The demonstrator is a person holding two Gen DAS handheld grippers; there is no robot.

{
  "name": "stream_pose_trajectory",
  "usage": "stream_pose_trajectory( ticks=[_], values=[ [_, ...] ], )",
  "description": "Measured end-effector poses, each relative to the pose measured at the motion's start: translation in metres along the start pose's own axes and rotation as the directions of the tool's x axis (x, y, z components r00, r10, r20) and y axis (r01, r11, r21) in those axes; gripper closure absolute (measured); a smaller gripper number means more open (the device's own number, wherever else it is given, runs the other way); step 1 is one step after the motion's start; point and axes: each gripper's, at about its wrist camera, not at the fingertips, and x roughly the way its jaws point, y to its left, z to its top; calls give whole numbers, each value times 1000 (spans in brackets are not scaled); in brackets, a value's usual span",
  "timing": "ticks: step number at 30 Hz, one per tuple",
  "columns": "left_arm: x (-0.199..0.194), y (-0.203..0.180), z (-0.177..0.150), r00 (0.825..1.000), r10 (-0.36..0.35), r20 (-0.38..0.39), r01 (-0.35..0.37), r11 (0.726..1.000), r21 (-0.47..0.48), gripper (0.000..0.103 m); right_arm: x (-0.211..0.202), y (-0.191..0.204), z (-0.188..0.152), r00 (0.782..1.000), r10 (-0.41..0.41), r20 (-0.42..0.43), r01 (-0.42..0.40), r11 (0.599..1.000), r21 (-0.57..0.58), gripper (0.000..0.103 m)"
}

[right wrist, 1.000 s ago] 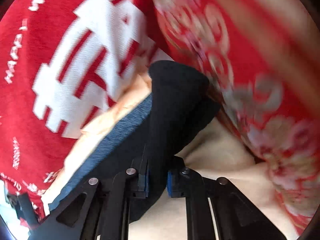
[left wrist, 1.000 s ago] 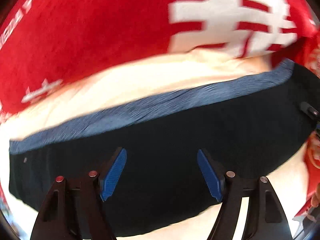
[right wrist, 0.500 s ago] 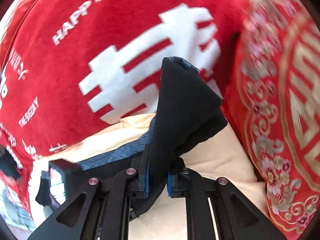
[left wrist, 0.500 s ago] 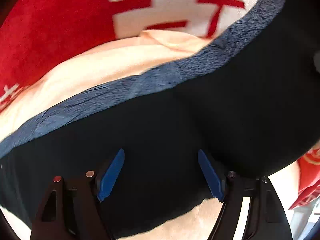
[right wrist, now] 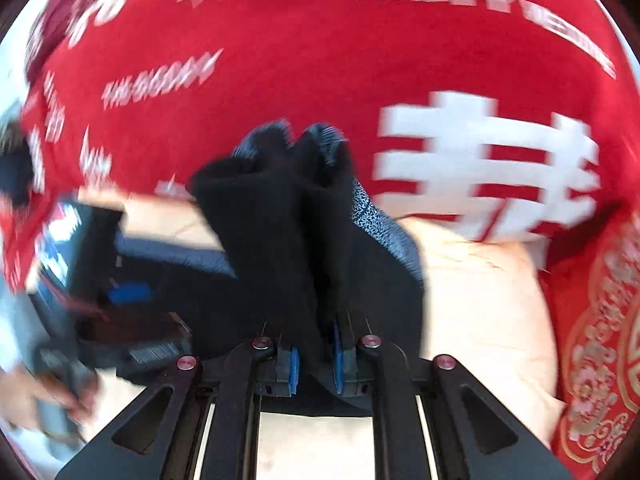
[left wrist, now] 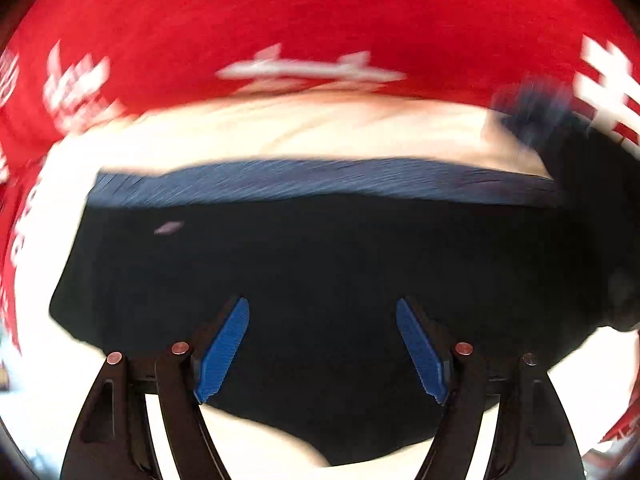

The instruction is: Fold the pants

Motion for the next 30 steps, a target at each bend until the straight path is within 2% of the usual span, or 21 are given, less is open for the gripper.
stream_pose_trajectory(
  ticks=[2,3,5,6,7,8,10,11,12,13,14,15,16,17,18,19,21,24,27,29,30],
  values=[
    [7,29,-9,1000,21,-23,-22,999,-25,25,28,43,-11,997,-45,-63,38,994,-98,82],
    [10,39,-13,999,26,-32,-27,999,-30,26,47,66,-23,989,-105,-101,86,980,-179,81],
    [11,51,-16,999,24,-36,-26,999,-34,26,73,103,-43,959,-253,-130,193,914,-357,78],
    [10,56,-17,999,16,-29,-17,999,-34,26,78,117,-55,939,-324,-111,243,859,-451,76],
    [7,59,-20,1000,8,-22,-9,999,-31,25,76,125,-61,931,-352,-93,263,827,-497,74],
    [6,49,-17,1000,-2,-14,2,1000,-23,25,67,130,-64,933,-351,-79,264,817,-513,74],
    [5,30,-13,999,-34,-4,34,999,-6,25,38,125,-58,960,-264,-89,198,872,-448,66],
    [5,25,-7,999,-52,-3,52,999,-3,25,25,118,-51,976,-184,-116,128,916,-380,62],
    [5,19,2,997,-71,-4,71,997,-1,25,13,103,-44,987,-62,-149,22,966,-257,60],
    [7,12,2,996,-93,-10,93,996,7,25,6,85,-38,984,51,-168,-71,991,-113,58],
    [10,5,0,994,-104,-19,105,994,15,21,4,66,-35,973,151,-172,-147,988,37,58],
    [13,-8,1,993,-115,-30,115,993,24,10,8,37,-34,950,273,-152,-230,940,254,58],
    [19,-14,-1,992,-118,-38,119,992,32,9,13,22,-37,933,334,-132,-262,885,384,58],
    [28,-20,-5,993,-105,-52,107,993,38,9,23,3,-41,914,391,-111,-286,812,509,58],
    [35,-23,-7,992,-107,-74,110,993,43,9,35,-13,-49,886,458,-78,-313,713,627,58],
    [42,-25,-10,989,-114,-92,118,992,43,9,43,-22,-55,867,495,-50,-326,641,695,58],
    [43,-23,-15,992,-112,-61,114,993,29,8,57,-35,-72,843,537,-2,-328,519,789,58],
    [44,-22,-16,991,-118,-60,120,992,29,7,66,-40,-84,837,546,46,-327,431,841,58],
    [46,-21,-15,991,-116,-69,119,992,32,6,79,-48,-91,834,547,72,-316,366,875,58],
    [46,-21,-15,991,-118,-70,121,992,34,6,87,-53,-100,828,549,118,-315,279,907,58],
    [46,-21,-15,991,-117,-70,120,992,35,6,89,-56,-98,828,545,131,-313,255,915,58]
  ],
)
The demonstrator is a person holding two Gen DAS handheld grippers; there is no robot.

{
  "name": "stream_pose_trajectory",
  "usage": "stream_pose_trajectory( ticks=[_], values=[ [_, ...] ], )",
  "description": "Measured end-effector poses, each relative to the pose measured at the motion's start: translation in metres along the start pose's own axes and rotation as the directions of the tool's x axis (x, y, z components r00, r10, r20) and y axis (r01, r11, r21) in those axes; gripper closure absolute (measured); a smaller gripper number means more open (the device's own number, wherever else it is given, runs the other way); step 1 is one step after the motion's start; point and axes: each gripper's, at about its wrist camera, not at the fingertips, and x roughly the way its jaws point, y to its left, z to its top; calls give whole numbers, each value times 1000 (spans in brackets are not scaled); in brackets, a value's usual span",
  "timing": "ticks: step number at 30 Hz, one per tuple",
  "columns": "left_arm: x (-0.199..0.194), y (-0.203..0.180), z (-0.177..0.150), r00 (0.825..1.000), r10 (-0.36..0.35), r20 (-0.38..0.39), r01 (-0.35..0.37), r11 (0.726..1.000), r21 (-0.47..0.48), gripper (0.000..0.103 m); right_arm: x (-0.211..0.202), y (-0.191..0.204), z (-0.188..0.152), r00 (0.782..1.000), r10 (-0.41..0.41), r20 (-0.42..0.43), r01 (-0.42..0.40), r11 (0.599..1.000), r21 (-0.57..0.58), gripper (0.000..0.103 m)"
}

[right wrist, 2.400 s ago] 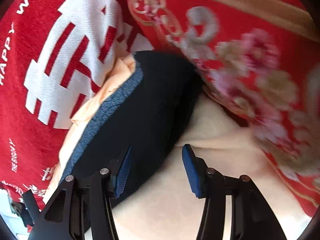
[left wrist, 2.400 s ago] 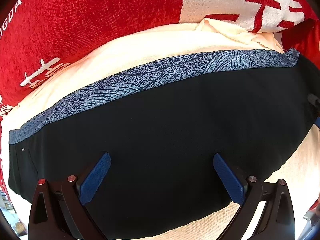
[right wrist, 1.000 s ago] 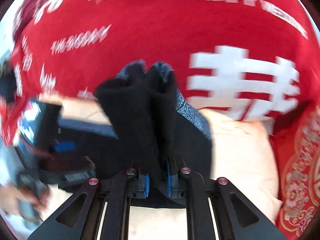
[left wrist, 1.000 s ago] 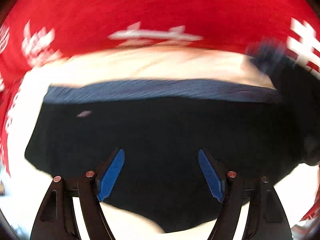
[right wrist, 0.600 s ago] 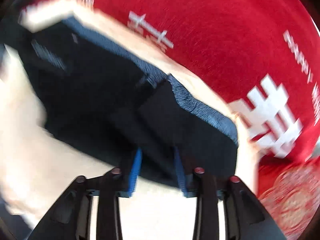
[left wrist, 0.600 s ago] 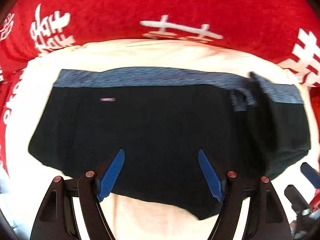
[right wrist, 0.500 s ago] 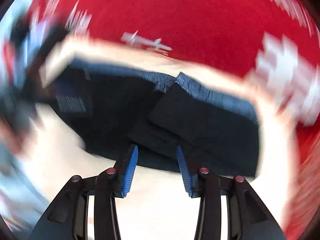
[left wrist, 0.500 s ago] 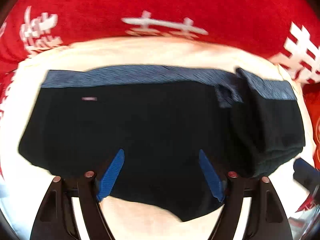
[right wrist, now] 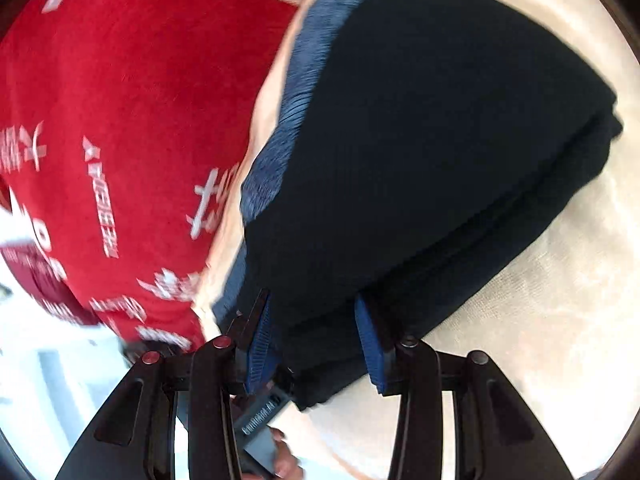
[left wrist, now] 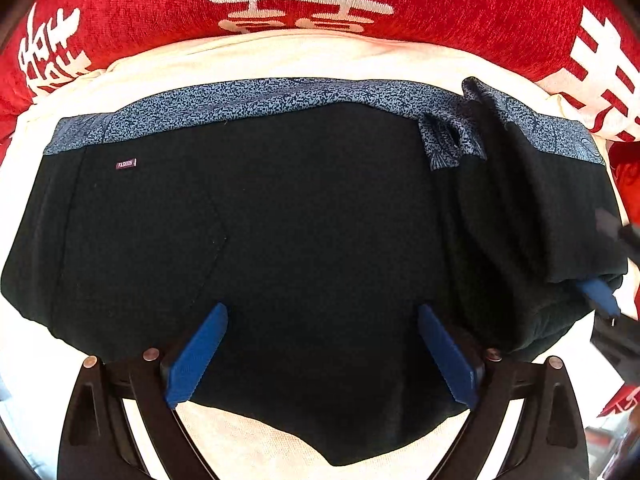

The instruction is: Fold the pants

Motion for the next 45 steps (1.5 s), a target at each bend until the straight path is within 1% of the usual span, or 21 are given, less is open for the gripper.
stream_pose_trajectory(
  ticks=[1,2,4,6,9,14,16,19,21,22,23,24,26,28,30,33,35,38,41,43,45],
  values=[
    [-2,-2,-2,1000,3,-2,-3,1000,-1,6,7,1,1,1000,14,15,-15,999,29,58],
    [-5,-5,0,1000,10,-9,-11,1000,-5,6,5,-1,7,999,25,25,-26,998,50,70],
    [-9,3,9,999,31,-7,-31,999,-16,6,3,8,16,999,-28,31,27,999,34,98],
    [-25,8,6,999,31,25,-30,999,-31,6,-6,30,18,999,-42,32,44,997,-66,98],
    [-39,18,5,997,52,49,-50,998,-44,6,-17,58,-3,995,-95,-5,91,964,-249,98],
    [-36,20,12,995,94,31,-92,995,-46,6,21,23,-24,980,-179,-84,160,966,-202,98],
    [-45,19,11,995,93,41,-92,995,-45,6,30,12,-20,982,-165,-93,145,971,-192,98],
    [-53,11,18,995,92,49,-90,995,-34,6,30,28,-17,962,-216,-165,159,939,-305,95],
    [-63,1,25,994,86,65,-85,996,-23,6,23,56,-13,929,-282,-240,147,877,-458,78],
    [-69,-4,29,994,74,78,-73,997,-14,6,16,66,-11,922,-293,-252,128,848,-515,64],
    [-73,-9,30,994,65,88,-65,998,-7,6,2,79,-4,926,-289,-242,102,810,-577,58],
    [-75,-15,35,994,56,97,-57,998,2,6,-9,85,4,933,-281,-225,92,791,-605,58],
    [-79,-34,45,994,35,104,-38,999,26,6,-40,92,40,955,-268,-127,125,752,-647,55],
    [-77,-57,57,994,3,111,-8,999,46,6,-52,85,78,961,-271,-47,183,757,-627,55],
    [-74,-71,65,993,-18,114,12,998,57,6,-51,67,119,958,-286,-22,224,792,-567,55],
    [-63,-104,76,994,-59,92,53,997,62,6,-29,32,157,968,-210,-140,127,886,-447,55],
    [-49,-117,75,995,-68,69,65,997,53,6,-6,13,168,959,-168,-228,75,926,-369,60],
    [-32,-125,61,999,28,20,-29,998,59,6,-4,6,171,958,-131,-256,48,950,-307,73],
    [-15,-110,51,1000,17,-23,-16,1000,19,2,-26,12,160,958,-90,-272,-6,943,-334,75],
    [-14,-100,48,1000,-10,-22,9,1000,-18,0,-26,15,153,951,-197,-239,89,913,-398,76],
    [-20,-102,49,999,16,-33,-16,1000,-3,0,-18,14,151,937,-301,-178,196,874,-444,76]
  ],
)
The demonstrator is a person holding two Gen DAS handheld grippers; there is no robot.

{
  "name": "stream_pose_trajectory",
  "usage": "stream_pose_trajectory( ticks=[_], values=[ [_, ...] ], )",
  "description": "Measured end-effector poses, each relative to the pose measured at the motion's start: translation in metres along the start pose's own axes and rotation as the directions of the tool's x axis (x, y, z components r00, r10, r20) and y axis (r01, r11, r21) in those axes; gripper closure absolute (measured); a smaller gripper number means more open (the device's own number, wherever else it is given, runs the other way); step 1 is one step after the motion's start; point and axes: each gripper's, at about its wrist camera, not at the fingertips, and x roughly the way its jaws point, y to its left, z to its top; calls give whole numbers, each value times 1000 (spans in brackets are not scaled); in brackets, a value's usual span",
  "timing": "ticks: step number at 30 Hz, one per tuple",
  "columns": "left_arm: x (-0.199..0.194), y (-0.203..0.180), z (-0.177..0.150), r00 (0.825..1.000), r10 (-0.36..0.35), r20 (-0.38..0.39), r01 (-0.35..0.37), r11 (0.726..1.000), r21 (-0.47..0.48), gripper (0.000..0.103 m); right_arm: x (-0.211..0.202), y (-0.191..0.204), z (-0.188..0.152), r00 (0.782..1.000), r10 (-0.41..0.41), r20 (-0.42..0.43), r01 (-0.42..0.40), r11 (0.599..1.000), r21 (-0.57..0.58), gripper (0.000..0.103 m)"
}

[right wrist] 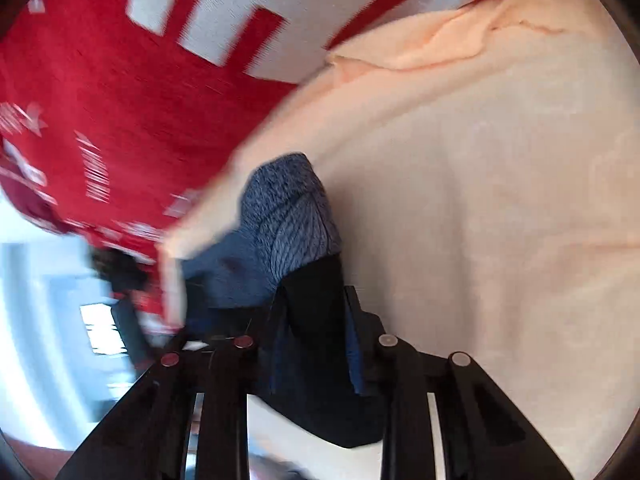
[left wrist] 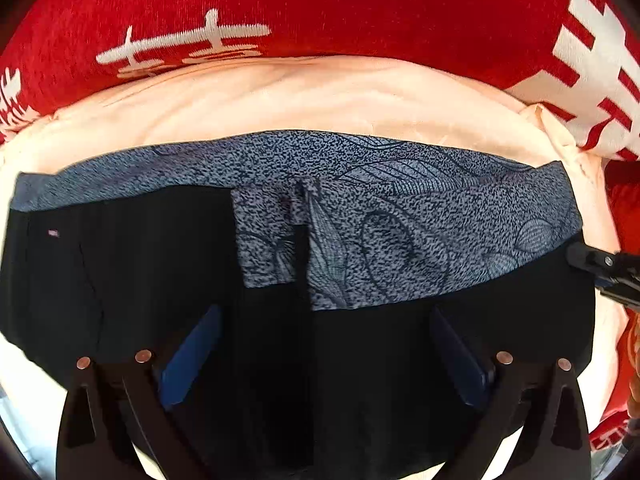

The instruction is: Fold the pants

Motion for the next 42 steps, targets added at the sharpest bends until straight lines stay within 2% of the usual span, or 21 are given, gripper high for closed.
stream_pose_trajectory(
  ticks=[3,5,9,11,14,15,18,20,22,25,28,32,34,37,42],
  values=[
    [-13,-1,-2,998,56,0,-56,998,35,0,5,7,-1,993,-112,25,112,994,-1,69],
    [-28,6,-8,998,69,3,-69,997,33,0,0,20,-7,979,-200,50,202,978,-43,57],
    [-55,31,-26,997,74,6,-74,997,-4,0,-19,52,-30,939,-331,93,342,930,-137,56],
    [-66,43,-36,997,80,11,-80,997,-23,0,-27,75,-47,925,-358,130,378,904,-197,56],
    [-72,60,-50,997,74,-4,-75,996,-56,0,-23,105,-67,919,-360,159,392,876,-282,56],
    [-73,63,-53,997,71,-4,-71,995,-66,0,-8,127,-73,924,-351,151,382,865,-325,56],
    [-75,82,-67,998,59,-16,-60,994,-91,0,36,157,-81,927,-361,98,367,829,-421,56],
    [-74,92,-76,998,63,-29,-66,991,-113,0,76,163,-86,920,-391,36,367,821,-437,56],
    [-80,104,-85,998,51,-27,-54,990,-128,0,98,169,-91,902,-431,40,403,804,-438,55],
    [-85,120,-99,998,42,-36,-46,989,-142,0,108,184,-97,876,-477,71,455,771,-445,49],
    [-71,125,-107,998,34,-58,-43,985,-165,0,114,198,-107,874,-484,39,444,762,-471,49],
    [-71,143,-118,997,-2,-80,-16,975,-219,0,121,221,-125,860,-509,34,448,722,-527,49],
    [-74,149,-123,997,-10,-72,-7,973,-232,0,124,233,-131,861,-508,33,448,723,-526,47],
    [-78,158,-129,998,-15,-62,-1,970,-243,0,122,245,-139,859,-511,40,455,722,-521,37],
    [-85,181,-135,998,-53,-37,40,956,-291,0,123,262,-142,859,-509,42,450,716,-534,35]
  ],
)
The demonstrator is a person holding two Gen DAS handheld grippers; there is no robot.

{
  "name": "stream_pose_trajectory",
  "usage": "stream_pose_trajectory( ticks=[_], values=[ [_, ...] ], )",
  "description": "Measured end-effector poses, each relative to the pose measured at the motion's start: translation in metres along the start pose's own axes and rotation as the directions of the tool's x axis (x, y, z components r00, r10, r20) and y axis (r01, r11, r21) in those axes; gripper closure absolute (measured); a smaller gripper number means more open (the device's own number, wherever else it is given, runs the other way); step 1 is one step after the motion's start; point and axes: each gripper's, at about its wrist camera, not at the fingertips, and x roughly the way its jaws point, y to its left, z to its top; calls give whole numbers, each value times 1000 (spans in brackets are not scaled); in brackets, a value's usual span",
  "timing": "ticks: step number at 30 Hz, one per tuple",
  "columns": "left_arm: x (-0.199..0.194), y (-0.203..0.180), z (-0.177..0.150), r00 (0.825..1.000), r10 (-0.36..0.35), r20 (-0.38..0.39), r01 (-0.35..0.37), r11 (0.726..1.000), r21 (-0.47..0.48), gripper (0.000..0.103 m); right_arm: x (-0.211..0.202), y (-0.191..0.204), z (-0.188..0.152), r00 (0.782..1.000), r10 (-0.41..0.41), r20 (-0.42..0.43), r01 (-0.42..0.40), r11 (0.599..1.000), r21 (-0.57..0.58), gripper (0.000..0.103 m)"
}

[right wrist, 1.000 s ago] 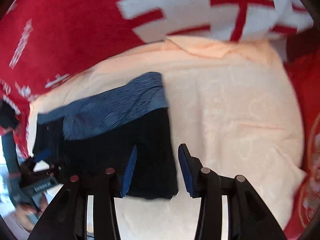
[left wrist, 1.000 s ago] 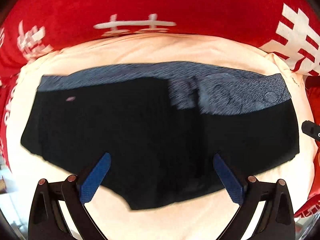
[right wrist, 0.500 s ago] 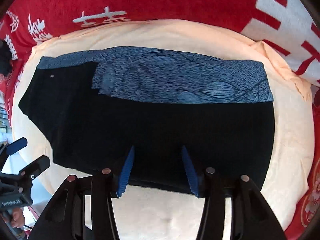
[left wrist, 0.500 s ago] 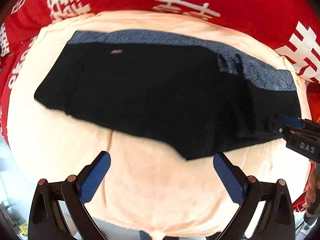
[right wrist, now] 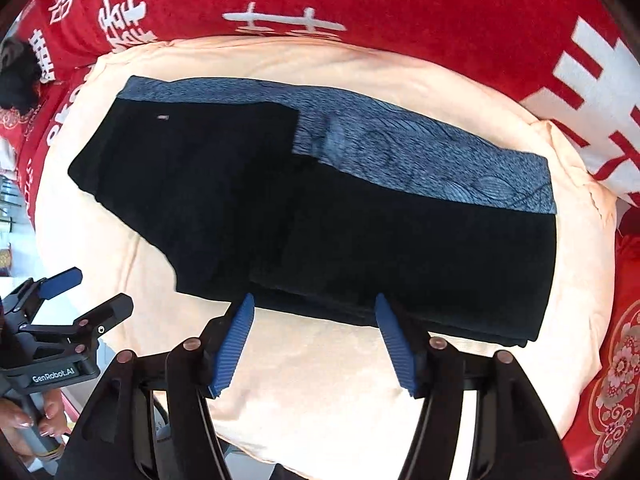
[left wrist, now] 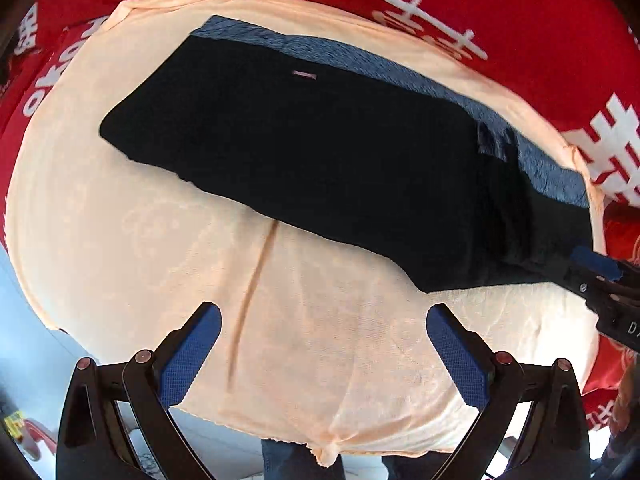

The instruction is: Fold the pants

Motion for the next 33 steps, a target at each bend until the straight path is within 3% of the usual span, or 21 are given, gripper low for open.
stream_pose_trajectory(
  ticks=[4,9,18,33],
  values=[
    [-4,13,2,1000,-19,5,19,1000,-5,0,-3,15,6,1000,21,14,-21,1000,-4,26],
    [-5,25,3,999,-31,-15,30,999,-20,0,-4,36,13,999,22,27,-21,999,-38,23],
    [7,43,19,1000,-15,-27,14,999,-48,0,-8,35,13,1000,-13,-10,13,1000,3,23],
    [25,67,58,998,67,-9,-68,997,-42,0,12,42,2,999,19,-39,-16,997,79,23]
  ],
)
